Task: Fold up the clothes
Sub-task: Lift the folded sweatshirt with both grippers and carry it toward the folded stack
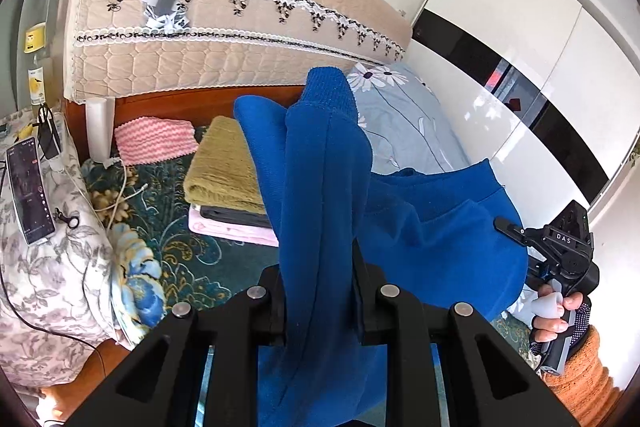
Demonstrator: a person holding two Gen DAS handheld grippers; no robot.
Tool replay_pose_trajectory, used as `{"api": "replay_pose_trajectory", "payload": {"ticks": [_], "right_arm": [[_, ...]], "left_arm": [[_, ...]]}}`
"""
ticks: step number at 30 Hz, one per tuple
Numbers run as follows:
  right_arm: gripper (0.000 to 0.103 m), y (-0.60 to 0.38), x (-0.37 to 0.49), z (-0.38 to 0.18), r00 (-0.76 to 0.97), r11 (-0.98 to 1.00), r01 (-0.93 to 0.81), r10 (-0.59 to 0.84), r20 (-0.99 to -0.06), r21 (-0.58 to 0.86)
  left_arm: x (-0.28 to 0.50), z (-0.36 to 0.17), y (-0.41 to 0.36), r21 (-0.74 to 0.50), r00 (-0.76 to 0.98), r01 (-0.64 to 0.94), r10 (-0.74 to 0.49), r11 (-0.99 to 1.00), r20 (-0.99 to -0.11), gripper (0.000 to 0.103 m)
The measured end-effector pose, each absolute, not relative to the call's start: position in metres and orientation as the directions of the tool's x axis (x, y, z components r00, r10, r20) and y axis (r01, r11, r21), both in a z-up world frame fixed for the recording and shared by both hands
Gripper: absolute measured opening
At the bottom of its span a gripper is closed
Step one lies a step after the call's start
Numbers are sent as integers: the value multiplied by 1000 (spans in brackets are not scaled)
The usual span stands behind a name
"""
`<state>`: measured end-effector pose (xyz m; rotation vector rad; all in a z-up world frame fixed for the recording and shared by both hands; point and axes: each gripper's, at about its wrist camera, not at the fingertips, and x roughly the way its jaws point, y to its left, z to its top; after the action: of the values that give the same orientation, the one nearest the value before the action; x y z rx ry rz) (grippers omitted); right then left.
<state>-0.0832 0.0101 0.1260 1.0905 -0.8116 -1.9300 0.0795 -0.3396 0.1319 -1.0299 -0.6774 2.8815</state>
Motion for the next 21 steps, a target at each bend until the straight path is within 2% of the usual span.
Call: {"api": "replay_pose_trajectory", "payload": {"ticks": [12,21], "right_arm": [[21,-95,-180,118,-301,-524,336,-847,-437,783],[21,-152,-257,118,-325,-544,354,-834,-445,761]], "left_arm": [[-13,106,-429,-386,-733,186,134,-903,-666,23],[-89,109,-483,-332,-744,173,98,-927,-661,23]]}}
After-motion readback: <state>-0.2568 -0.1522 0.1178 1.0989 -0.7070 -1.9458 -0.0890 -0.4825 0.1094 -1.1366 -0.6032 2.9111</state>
